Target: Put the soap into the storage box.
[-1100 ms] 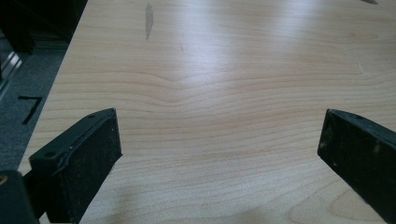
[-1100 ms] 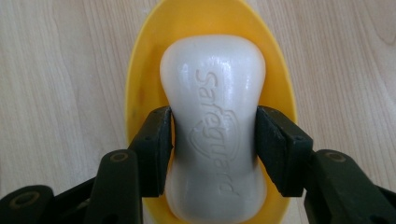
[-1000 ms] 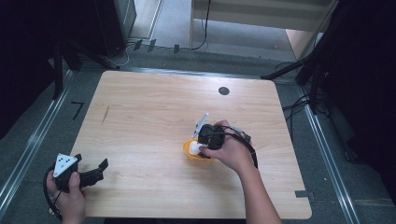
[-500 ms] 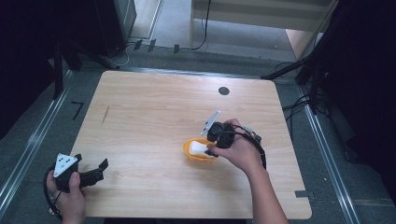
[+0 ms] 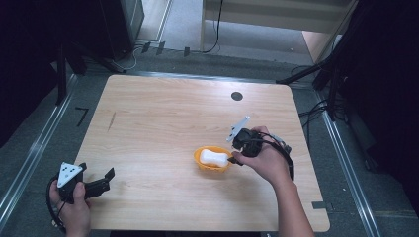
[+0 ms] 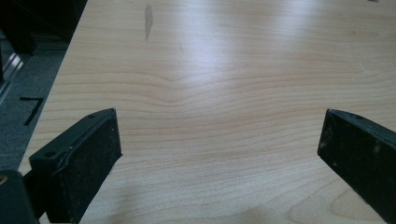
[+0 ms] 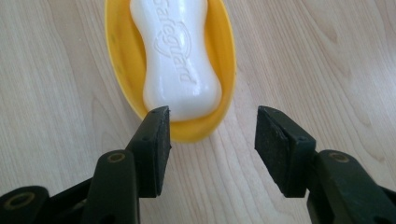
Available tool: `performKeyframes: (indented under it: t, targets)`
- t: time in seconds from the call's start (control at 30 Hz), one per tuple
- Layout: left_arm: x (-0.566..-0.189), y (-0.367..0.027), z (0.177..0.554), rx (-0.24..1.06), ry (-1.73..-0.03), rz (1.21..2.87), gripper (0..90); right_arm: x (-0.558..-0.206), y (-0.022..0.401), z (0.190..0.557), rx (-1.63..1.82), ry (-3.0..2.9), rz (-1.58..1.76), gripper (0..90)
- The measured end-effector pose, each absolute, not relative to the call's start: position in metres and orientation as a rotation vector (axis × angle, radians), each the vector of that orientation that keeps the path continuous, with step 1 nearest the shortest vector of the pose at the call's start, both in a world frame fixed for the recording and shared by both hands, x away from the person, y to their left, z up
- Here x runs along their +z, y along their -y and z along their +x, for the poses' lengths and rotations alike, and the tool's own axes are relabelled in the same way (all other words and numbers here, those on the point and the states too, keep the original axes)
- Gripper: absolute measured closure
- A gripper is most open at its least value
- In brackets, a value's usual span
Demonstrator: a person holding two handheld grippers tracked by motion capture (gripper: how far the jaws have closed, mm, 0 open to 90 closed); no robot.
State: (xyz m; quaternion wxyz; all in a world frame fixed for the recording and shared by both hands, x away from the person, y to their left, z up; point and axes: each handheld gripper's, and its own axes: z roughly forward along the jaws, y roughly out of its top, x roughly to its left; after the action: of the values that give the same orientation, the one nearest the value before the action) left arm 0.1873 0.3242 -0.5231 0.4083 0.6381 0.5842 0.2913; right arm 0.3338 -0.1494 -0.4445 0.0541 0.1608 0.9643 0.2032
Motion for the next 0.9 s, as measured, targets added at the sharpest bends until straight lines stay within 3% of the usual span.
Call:
performKeyframes:
  t: [0.9]
  targets:
    - [-0.523,-0.324,0.187,0.736,-1.473,1.611,0.0,-0.464,0.199,0.322,0.614,-2.911,0.648,45.6]
